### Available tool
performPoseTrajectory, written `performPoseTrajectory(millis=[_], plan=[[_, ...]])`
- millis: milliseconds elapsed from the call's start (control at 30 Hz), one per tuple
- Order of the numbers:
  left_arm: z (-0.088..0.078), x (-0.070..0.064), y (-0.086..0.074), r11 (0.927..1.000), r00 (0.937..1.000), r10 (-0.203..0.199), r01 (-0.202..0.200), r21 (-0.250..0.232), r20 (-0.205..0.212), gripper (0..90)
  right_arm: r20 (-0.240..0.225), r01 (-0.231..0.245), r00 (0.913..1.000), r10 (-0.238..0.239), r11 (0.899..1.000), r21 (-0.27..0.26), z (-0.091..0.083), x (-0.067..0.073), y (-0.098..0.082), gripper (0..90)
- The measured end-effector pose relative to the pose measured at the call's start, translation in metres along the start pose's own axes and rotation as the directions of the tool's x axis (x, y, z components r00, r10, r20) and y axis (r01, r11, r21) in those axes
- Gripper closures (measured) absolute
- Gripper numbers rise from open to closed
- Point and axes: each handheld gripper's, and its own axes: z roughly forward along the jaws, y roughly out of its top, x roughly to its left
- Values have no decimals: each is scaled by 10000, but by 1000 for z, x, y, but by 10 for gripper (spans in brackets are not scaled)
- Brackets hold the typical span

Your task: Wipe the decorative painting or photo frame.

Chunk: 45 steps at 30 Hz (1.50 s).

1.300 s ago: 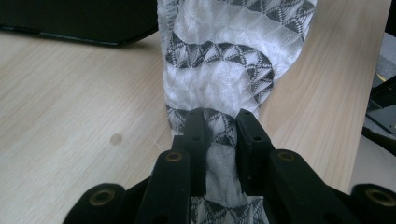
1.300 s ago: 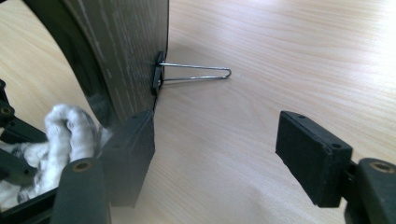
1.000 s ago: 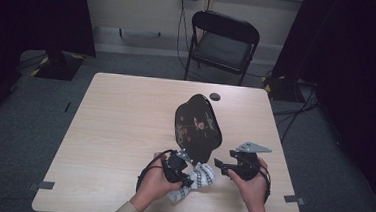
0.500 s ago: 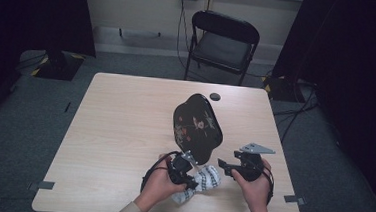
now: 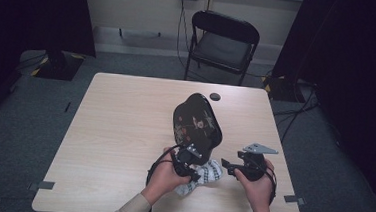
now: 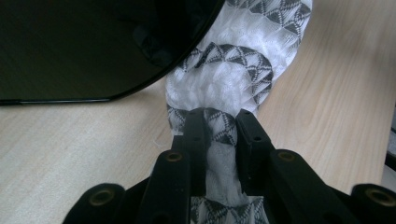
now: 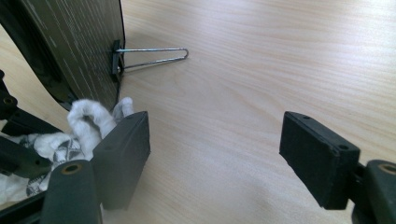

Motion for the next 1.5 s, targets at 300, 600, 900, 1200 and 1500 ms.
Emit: performPoseTrajectory(millis=[300, 600, 900, 1200, 1500], plan=[[-13, -7, 4, 9995, 9996, 255, -253, -172, 111, 767, 64, 21, 10000, -22, 9999, 157, 3, -1, -3, 242], [-32, -16, 17, 9971, 9981, 606, -602, -465, 73, 768, 99, 22, 9999, -25, 9997, 259, 5, -2, -5, 243], [-45, -19, 25, 9954, 9972, 746, -747, -607, -42, 769, 56, 48, 10000, -49, 9998, 194, 7, -1, -5, 246], [-61, -24, 35, 9926, 9953, 955, -965, -731, -165, 770, 8, -29, 10000, 29, 9998, 186, 8, 0, -6, 248], [-70, -28, 45, 9885, 9945, 1039, -1046, -1091, -114, 771, -47, -55, 10000, 56, 9997, 237, 9, -2, -8, 243]])
